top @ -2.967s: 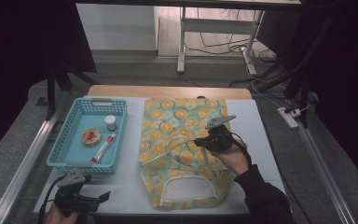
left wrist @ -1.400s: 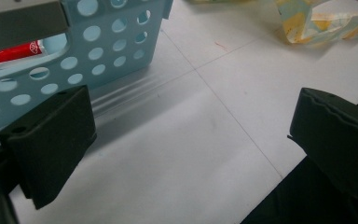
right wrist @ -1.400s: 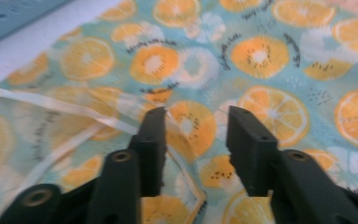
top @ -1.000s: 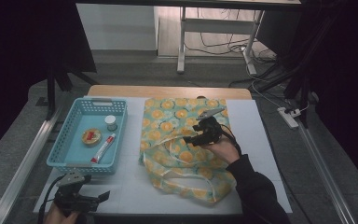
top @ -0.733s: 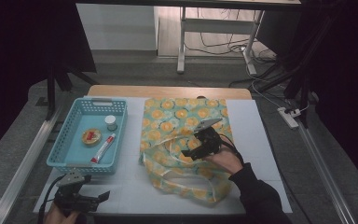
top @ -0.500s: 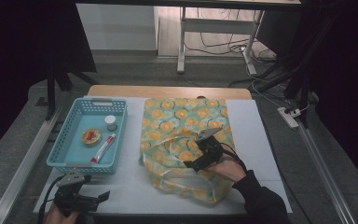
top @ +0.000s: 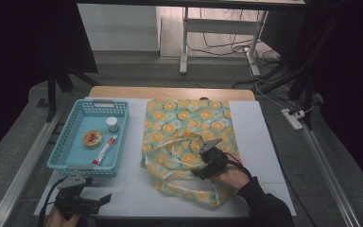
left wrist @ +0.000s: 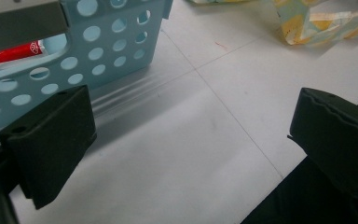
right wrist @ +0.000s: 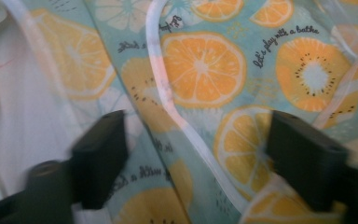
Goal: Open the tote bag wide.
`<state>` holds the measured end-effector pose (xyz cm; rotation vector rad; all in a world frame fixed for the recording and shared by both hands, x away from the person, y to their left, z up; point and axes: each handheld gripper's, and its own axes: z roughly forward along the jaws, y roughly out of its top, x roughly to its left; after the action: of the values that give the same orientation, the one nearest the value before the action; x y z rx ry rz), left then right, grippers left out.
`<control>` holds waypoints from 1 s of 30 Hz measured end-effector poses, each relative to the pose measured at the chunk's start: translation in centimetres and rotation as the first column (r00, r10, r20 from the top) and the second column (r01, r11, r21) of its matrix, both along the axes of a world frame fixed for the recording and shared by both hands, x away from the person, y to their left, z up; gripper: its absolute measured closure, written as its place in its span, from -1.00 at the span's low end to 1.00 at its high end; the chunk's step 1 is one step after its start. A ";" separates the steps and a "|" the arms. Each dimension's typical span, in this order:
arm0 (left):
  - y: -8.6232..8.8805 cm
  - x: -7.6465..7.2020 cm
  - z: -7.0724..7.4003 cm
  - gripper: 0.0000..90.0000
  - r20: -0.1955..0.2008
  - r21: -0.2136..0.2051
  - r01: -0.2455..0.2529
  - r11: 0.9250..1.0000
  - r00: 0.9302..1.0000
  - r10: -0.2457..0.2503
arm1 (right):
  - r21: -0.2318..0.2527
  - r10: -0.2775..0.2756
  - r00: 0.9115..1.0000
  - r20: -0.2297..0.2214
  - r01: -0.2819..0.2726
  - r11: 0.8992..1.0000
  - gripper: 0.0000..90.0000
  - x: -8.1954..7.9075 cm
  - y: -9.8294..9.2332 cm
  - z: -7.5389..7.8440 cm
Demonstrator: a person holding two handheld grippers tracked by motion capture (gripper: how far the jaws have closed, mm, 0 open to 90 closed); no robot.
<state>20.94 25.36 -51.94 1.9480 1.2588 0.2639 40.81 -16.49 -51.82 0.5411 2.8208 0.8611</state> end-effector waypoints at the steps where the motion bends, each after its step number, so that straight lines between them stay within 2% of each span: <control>1: 0.0 0.0 0.0 -0.98 0.000 0.001 0.000 1.000 1.000 0.000 | 0.002 0.024 1.000 0.001 -0.024 1.000 0.08 0.0 -0.2 0.2; 4: 0.0 0.0 0.0 -0.98 0.000 0.001 0.000 1.000 1.000 0.000 | -0.001 0.042 0.999 0.004 -0.042 0.999 0.47 0.0 -0.4 0.4; 5: 0.0 0.0 0.0 -0.98 0.000 0.001 0.001 1.000 1.000 -0.001 | -0.001 0.042 0.999 0.004 -0.042 0.999 0.47 0.0 -0.4 0.4; 8: 0.0 0.0 0.0 -0.98 -0.001 0.002 0.001 1.000 1.000 -0.001 | -0.002 0.052 0.999 0.002 -0.052 0.999 0.95 -0.1 -0.5 0.4; 11: 0.0 0.0 0.0 -0.98 -0.002 0.003 0.001 1.000 1.000 -0.001 | -0.006 0.050 0.999 0.006 -0.050 0.999 1.00 -0.1 -0.5 0.4; 15: 0.0 0.0 0.0 -0.98 -0.001 0.000 0.000 1.000 1.000 0.000 | 0.002 0.040 0.999 -0.036 -0.040 0.999 1.00 0.3 -0.5 0.6; 18: 0.0 0.0 0.0 -0.98 -0.001 0.000 -0.001 1.000 1.000 0.001 | 0.016 0.037 0.999 -0.027 -0.037 0.999 1.00 0.3 -0.6 0.8; 21: 0.0 0.0 0.0 -0.98 -0.002 -0.001 -0.001 1.000 1.000 0.001 | 0.068 0.031 0.999 -0.033 -0.029 0.997 1.00 0.3 -0.7 1.7; 23: 0.0 0.0 0.0 -0.98 -0.002 -0.001 -0.002 1.000 1.000 0.002 | 0.082 0.027 0.999 -0.035 -0.024 0.996 1.00 0.3 -0.8 1.9; 24: 0.0 0.0 0.0 -0.98 -0.002 -0.002 -0.002 1.000 1.000 0.002 | 0.105 0.027 0.999 -0.032 -0.023 0.994 1.00 0.4 -0.8 2.4; 30: 0.0 0.0 0.0 -0.98 -0.004 -0.004 -0.003 1.000 1.000 0.003 | 0.133 0.032 0.999 0.008 -0.033 0.991 1.00 0.4 -0.9 3.5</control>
<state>20.98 25.40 -51.96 1.9438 1.2642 0.2592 41.20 -17.35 -48.32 0.5103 2.7884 1.0607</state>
